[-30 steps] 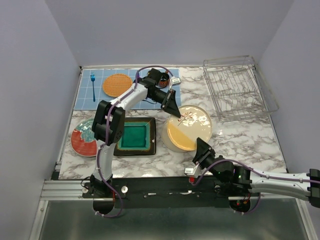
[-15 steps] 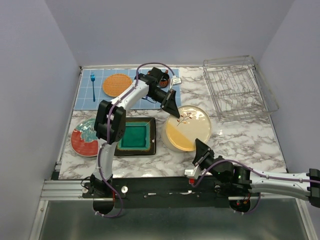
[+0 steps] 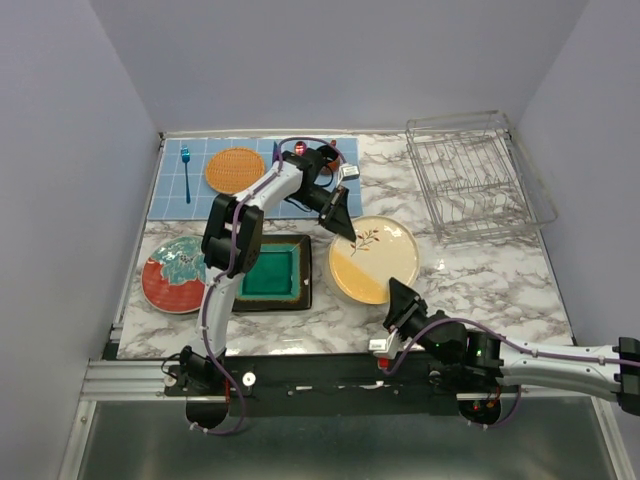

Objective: Unload the plates from the dish rack
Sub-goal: Unload the plate from the dish rack, then place the plate at the center of the board.

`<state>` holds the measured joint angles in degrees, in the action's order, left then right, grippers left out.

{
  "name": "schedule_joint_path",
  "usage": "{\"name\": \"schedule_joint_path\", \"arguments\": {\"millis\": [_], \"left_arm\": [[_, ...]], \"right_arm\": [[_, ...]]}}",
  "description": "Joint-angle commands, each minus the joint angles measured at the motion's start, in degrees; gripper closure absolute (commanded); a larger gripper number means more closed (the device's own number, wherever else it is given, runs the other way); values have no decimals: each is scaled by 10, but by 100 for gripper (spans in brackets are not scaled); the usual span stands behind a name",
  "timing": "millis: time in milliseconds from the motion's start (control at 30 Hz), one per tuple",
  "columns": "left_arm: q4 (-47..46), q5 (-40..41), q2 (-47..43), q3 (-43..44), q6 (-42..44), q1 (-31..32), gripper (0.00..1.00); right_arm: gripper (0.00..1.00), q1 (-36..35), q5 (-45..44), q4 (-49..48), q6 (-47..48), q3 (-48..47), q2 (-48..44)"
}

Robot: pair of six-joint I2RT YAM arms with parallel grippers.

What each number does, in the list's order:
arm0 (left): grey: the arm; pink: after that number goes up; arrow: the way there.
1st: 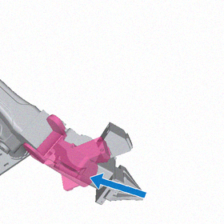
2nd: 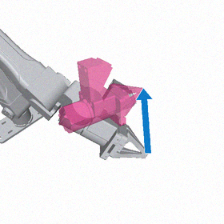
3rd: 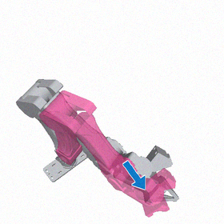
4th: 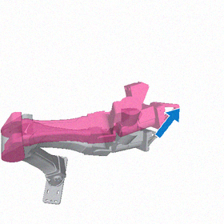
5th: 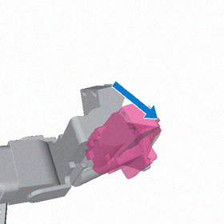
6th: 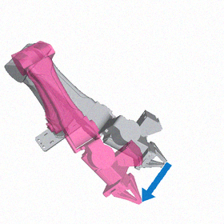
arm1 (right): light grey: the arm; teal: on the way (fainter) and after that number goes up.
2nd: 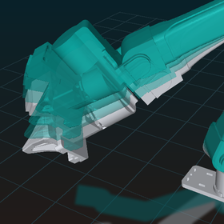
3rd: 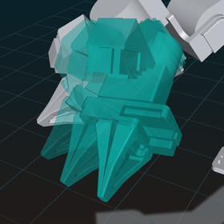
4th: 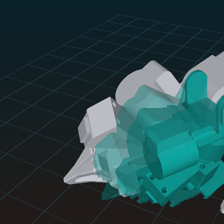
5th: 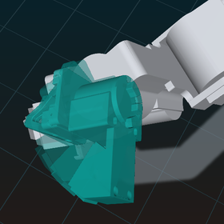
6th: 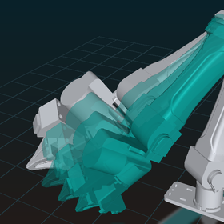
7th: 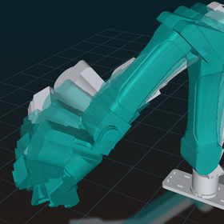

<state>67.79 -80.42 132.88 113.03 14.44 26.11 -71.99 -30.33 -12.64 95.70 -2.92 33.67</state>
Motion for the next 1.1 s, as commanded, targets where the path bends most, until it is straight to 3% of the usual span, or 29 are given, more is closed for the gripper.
{"name": "schedule_joint_path", "arguments": {"millis": [0,333,1067], "left_arm": [[32,-116,-8,13,8,18,100],[31,-116,6,25,4,16,100],[43,-119,62,87,-2,-33,100]], "right_arm": [[51,4,0,-4,4,5,-8],[35,4,-10,15,-4,3,-12],[35,2,-2,84,-37,5,-36]]}}
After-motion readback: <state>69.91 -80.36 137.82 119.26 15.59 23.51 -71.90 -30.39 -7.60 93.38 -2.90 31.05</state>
